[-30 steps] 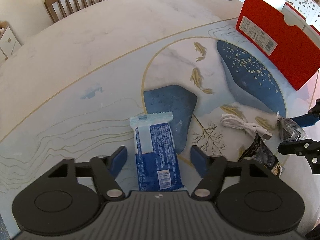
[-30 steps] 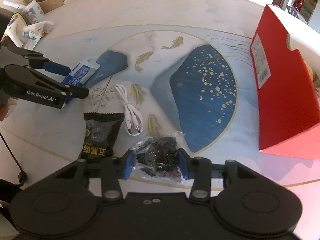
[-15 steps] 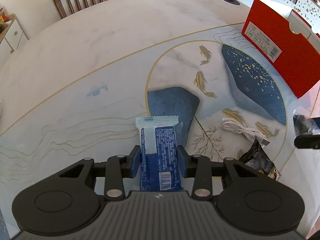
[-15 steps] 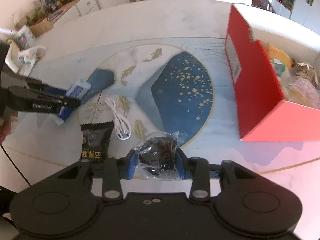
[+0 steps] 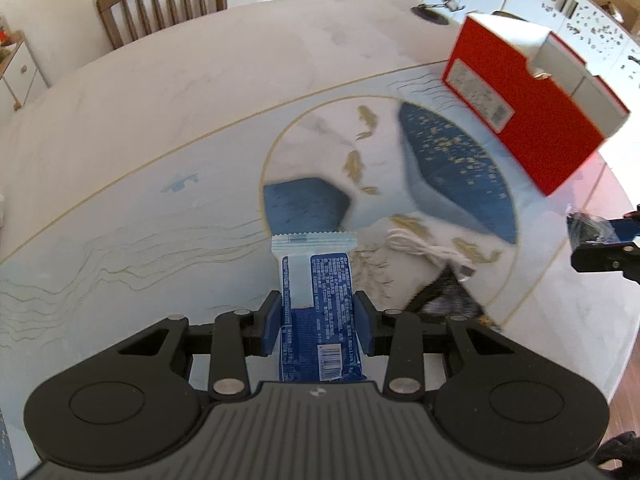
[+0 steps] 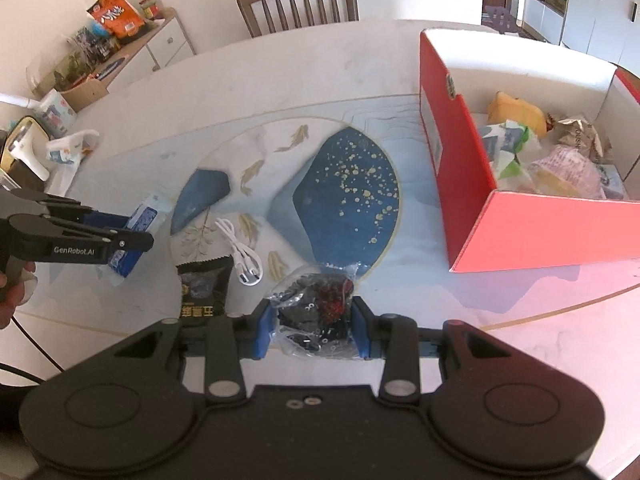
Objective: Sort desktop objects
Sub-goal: 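Lift and carry the wafer bar and snack bag with both tools over the shoebox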
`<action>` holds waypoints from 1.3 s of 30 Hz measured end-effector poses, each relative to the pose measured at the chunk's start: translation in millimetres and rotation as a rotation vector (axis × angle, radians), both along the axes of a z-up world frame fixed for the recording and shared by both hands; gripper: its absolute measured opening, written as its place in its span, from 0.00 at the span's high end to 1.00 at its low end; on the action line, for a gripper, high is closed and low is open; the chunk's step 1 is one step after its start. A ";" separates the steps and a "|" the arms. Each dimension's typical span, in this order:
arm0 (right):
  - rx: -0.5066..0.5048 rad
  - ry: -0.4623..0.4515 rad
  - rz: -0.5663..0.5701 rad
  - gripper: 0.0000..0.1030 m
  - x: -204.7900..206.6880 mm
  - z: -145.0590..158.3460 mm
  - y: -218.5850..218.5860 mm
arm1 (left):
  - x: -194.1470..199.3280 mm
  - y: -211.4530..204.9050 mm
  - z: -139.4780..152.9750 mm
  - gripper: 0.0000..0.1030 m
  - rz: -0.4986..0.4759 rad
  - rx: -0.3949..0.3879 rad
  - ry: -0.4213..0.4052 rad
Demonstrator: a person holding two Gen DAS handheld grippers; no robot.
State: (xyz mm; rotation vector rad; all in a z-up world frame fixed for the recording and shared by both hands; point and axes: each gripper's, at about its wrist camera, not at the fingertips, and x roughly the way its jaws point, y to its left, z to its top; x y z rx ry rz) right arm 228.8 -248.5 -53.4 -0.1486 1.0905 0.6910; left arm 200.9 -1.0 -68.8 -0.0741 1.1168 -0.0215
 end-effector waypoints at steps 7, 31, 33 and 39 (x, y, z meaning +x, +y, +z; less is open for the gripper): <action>0.027 -0.011 -0.017 0.63 -5.4 15.2 -13.1 | -5.1 -21.2 22.0 0.65 -0.039 -0.024 -0.021; 0.100 -0.089 -0.121 0.64 10.7 56.6 -83.9 | 15.1 -111.4 78.6 0.65 -0.116 -0.043 -0.073; 0.104 -0.093 -0.118 0.64 14.4 58.3 -90.3 | 20.3 -118.5 82.4 0.65 -0.123 -0.046 -0.084; 0.110 -0.109 -0.124 0.64 28.7 63.4 -108.1 | 39.8 -139.3 93.5 0.65 -0.143 -0.054 -0.112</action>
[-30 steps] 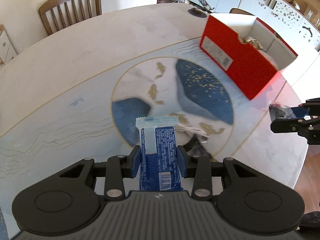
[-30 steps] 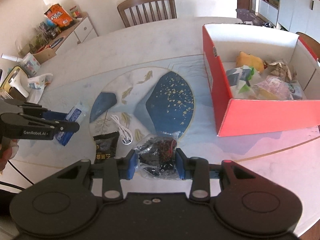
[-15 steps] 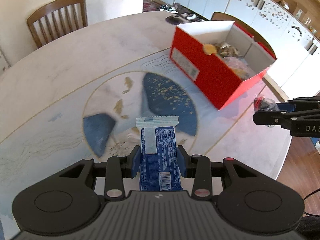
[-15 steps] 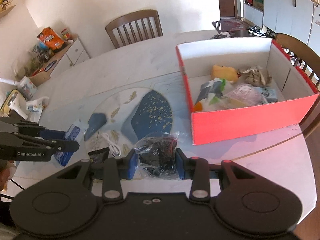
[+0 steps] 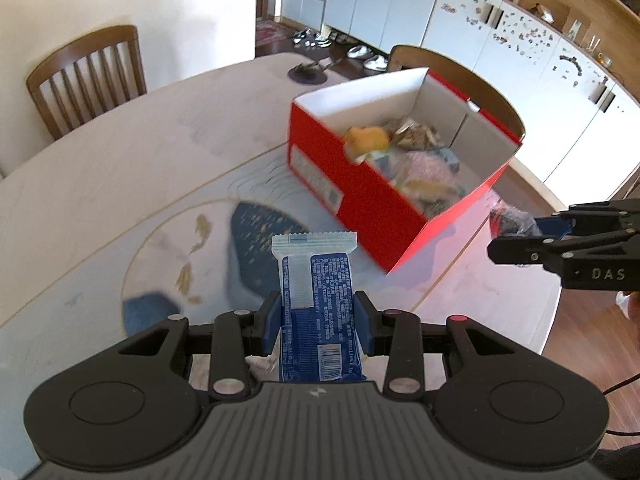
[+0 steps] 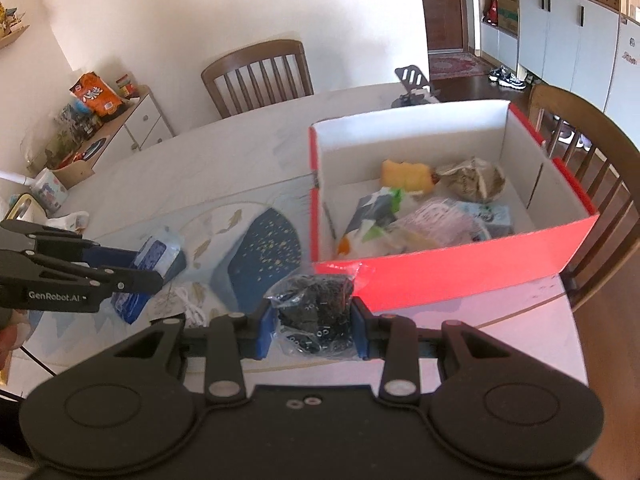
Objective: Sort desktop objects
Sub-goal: 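Lift and carry the wafer bar and snack bag with both tools over the shoebox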
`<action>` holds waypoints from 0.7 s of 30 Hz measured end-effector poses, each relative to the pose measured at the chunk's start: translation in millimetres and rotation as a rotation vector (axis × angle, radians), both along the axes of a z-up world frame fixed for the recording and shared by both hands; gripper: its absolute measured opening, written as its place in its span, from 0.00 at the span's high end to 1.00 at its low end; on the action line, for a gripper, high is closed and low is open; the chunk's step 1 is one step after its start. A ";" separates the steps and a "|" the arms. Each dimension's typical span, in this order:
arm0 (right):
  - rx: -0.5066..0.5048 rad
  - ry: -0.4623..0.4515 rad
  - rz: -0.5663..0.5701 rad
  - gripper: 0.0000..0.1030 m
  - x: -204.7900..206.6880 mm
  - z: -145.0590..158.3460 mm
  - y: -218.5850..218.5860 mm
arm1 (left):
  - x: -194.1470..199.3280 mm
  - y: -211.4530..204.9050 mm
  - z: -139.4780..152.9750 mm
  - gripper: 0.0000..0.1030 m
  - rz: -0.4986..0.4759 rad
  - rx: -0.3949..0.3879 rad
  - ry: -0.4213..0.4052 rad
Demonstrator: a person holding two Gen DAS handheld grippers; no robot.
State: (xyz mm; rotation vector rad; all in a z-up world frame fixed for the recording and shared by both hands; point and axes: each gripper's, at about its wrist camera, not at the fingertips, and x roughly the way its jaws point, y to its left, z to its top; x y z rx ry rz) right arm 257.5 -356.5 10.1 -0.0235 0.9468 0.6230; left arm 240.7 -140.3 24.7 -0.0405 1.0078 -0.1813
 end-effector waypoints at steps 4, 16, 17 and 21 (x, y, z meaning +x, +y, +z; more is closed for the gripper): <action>-0.002 -0.015 -0.001 0.64 12.2 4.8 -11.6 | 14.5 -15.1 5.5 0.65 -0.015 0.000 -0.015; -0.013 -0.042 -0.013 0.65 55.5 9.6 -43.2 | 55.3 -63.9 15.3 0.65 -0.081 0.009 -0.045; -0.013 -0.041 -0.015 0.65 59.6 9.7 -45.3 | 58.9 -67.0 15.6 0.65 -0.083 0.010 -0.047; -0.026 -0.044 -0.018 0.65 74.7 9.6 -51.7 | 73.6 -80.0 17.1 0.65 -0.091 0.013 -0.049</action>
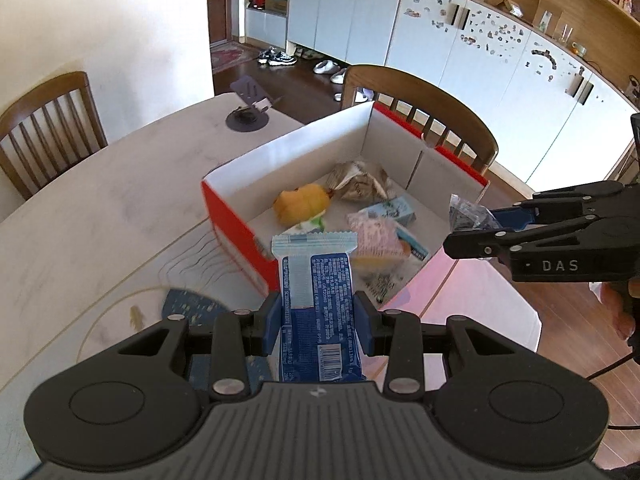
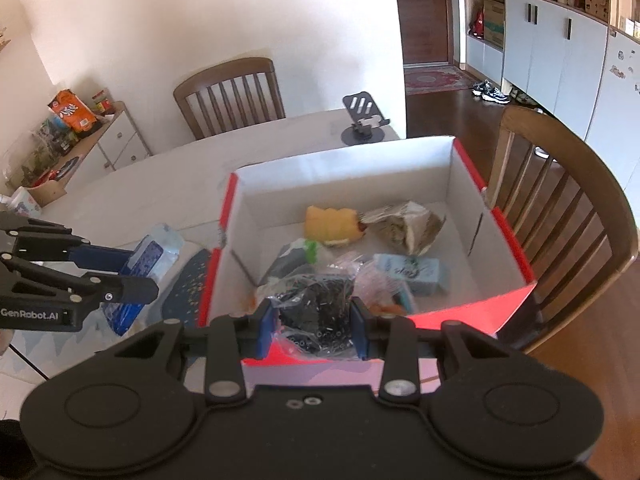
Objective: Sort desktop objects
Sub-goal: 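Lift and carry the wafer bar and snack bag with both tools over the shoebox, then lower both tools into the box and open them to release both items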
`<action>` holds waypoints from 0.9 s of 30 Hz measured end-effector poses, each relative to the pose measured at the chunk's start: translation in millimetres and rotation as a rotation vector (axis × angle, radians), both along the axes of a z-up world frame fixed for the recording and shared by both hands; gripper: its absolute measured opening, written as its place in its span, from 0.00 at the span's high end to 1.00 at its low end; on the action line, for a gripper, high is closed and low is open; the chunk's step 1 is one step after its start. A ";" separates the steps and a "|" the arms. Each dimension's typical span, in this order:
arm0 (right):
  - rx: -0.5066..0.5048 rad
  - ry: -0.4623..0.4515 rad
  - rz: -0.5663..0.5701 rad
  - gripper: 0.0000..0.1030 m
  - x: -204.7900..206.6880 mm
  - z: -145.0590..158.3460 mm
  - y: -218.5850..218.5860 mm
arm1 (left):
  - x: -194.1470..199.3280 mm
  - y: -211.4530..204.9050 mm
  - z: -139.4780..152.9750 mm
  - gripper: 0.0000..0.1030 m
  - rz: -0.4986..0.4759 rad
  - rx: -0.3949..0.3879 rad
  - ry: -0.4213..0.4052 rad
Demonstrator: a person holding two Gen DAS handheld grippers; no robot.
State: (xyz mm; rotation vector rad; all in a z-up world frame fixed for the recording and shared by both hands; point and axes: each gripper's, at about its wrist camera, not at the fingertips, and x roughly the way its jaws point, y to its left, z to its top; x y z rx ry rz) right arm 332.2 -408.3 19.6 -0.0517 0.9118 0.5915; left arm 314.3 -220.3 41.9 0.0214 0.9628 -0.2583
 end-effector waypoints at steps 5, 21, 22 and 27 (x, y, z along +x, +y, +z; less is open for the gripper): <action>-0.013 -0.011 -0.006 0.65 17.5 -0.5 -7.9 | 18.2 -14.8 -1.7 0.65 -0.007 0.006 0.004; -0.088 0.009 -0.031 0.65 68.7 -22.1 -29.8 | 88.7 -42.5 -14.1 0.64 -0.048 0.014 -0.008; -0.094 0.011 -0.030 0.65 71.0 -23.8 -30.3 | 93.3 -44.6 -14.7 0.64 -0.056 0.017 -0.011; -0.111 0.029 -0.018 0.65 81.4 -34.7 -30.2 | 113.6 -55.5 -21.1 0.64 -0.089 0.032 -0.011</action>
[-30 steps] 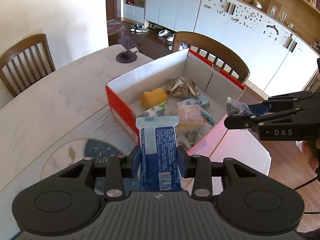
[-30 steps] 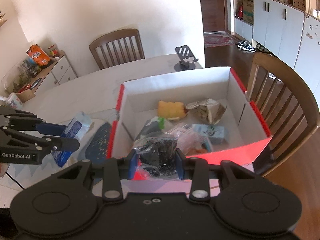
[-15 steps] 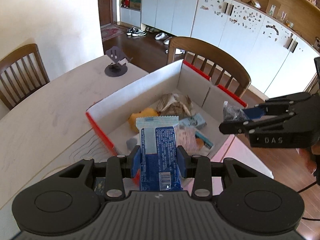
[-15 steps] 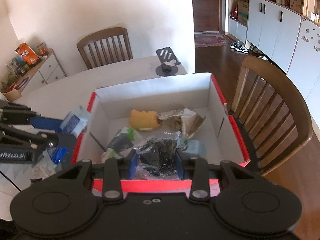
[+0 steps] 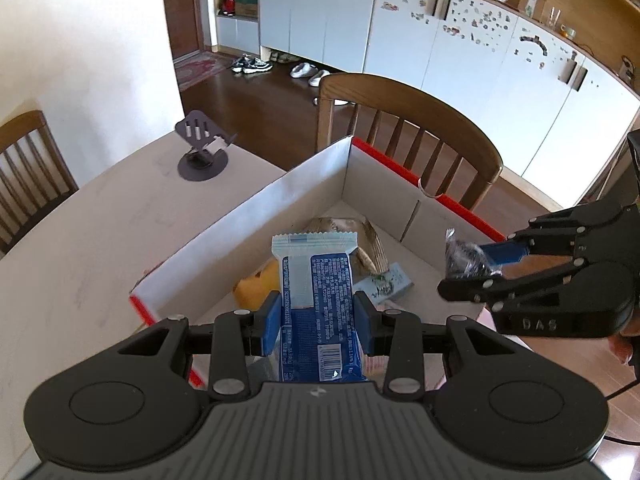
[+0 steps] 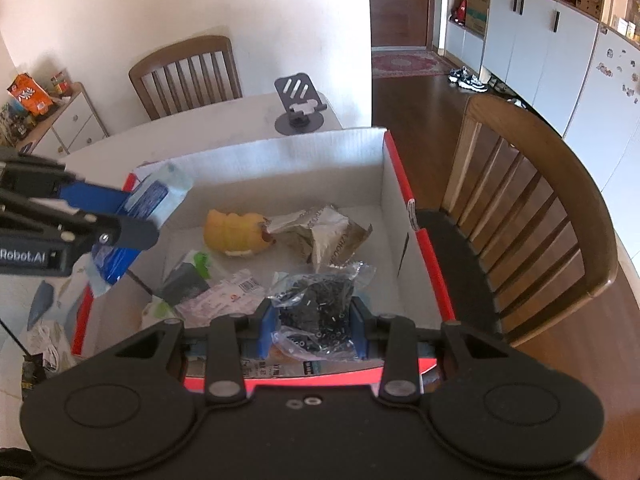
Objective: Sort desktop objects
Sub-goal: 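Lower both tools into the box and open them to release both items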
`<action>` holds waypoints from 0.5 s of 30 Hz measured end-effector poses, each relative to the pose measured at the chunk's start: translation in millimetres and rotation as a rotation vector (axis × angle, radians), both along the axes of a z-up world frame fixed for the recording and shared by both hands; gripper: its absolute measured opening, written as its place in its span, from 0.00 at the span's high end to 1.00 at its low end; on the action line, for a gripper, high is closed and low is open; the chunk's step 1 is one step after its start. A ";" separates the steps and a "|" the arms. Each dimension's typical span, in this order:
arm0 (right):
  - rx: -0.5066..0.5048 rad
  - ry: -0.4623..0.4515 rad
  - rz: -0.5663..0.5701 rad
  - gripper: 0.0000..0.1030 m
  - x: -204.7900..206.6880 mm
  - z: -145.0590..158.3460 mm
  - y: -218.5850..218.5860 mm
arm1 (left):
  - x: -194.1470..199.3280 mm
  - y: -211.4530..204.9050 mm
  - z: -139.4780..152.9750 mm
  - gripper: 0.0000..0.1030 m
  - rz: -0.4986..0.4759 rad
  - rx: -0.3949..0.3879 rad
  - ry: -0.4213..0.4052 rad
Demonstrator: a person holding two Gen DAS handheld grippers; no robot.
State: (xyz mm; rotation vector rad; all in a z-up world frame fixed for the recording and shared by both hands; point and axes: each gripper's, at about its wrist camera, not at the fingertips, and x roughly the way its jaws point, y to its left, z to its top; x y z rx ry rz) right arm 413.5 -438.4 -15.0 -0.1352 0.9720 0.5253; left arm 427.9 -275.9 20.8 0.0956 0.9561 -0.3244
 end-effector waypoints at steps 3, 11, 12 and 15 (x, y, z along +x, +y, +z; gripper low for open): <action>-0.007 0.012 0.009 0.65 5.3 -6.3 1.4 | 9.9 -6.5 -5.6 0.64 -0.010 0.007 0.008; -0.041 0.043 0.039 0.65 15.9 -21.3 7.4 | 35.8 -19.5 -17.6 0.64 -0.041 0.027 0.021; -0.048 0.046 0.042 0.65 17.2 -23.3 8.0 | 39.2 -20.4 -19.7 0.64 -0.047 0.030 0.026; -0.068 0.055 0.048 0.65 21.9 -29.2 9.9 | 47.9 -21.9 -26.1 0.64 -0.064 0.030 0.039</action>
